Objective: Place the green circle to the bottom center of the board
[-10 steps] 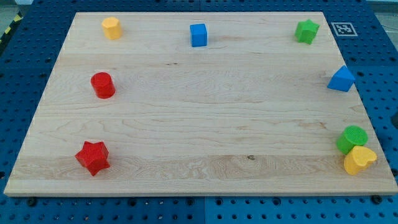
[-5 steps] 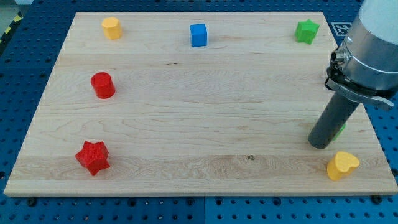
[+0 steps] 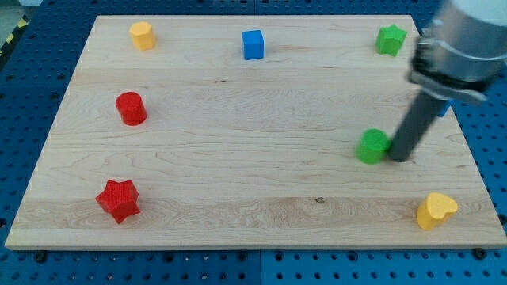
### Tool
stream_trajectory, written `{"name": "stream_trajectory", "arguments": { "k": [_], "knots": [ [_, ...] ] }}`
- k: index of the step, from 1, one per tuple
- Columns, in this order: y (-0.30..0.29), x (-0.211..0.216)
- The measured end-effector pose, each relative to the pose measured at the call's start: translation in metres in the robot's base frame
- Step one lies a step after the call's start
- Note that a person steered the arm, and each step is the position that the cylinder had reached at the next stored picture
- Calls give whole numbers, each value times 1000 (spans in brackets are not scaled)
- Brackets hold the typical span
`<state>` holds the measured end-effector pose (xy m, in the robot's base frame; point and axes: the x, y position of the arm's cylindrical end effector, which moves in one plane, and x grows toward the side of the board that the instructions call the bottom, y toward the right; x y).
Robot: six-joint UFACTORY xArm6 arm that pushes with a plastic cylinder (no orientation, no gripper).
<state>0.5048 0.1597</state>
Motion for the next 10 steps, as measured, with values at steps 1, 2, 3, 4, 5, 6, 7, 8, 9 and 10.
{"name": "stream_trajectory", "arguments": {
  "k": [1,2,3,4,5,6,7,8,9,10],
  "knots": [
    [-68,0],
    [-40,-3],
    [5,-16],
    [7,-54],
    [-26,-73],
    [-76,-58],
    [-111,-16],
    [-124,20],
    [-137,15],
    [-138,18]
  ]
}}
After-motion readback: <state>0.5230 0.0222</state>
